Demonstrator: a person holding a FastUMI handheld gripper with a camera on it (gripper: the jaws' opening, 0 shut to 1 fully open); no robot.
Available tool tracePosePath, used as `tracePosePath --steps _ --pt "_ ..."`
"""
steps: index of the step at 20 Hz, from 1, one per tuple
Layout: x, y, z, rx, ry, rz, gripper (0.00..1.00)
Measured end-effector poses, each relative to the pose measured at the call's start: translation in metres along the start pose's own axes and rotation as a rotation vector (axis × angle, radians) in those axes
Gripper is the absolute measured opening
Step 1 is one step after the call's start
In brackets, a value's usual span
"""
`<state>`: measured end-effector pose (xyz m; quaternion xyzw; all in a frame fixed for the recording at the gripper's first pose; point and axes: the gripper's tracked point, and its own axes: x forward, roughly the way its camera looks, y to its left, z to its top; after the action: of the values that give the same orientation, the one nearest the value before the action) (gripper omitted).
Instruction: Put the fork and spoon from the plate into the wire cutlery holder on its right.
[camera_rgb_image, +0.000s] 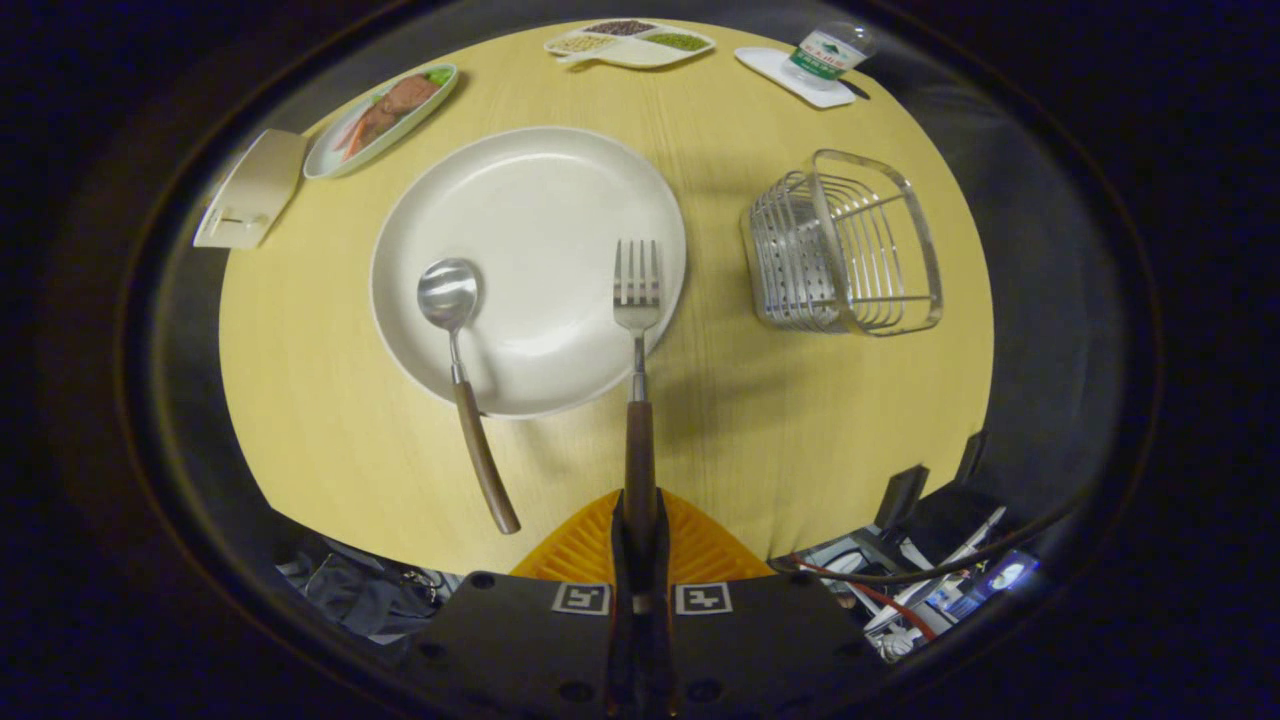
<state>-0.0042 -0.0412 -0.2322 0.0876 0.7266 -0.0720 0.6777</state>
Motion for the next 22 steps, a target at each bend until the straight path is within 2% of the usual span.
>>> tracePosePath --steps 5,13,18,22 --pt "-0.038 -0.013 -0.008 0.023 0.019 -0.005 0.10" --pt "-0.093 -0.061 0.005 0.189 -0.003 0.013 0.09" --pt "-0.076 -0.083 0.017 0.283 0.067 0.043 0.09" --pt "-0.051 -0.080 0.026 0.283 0.146 0.085 0.09"
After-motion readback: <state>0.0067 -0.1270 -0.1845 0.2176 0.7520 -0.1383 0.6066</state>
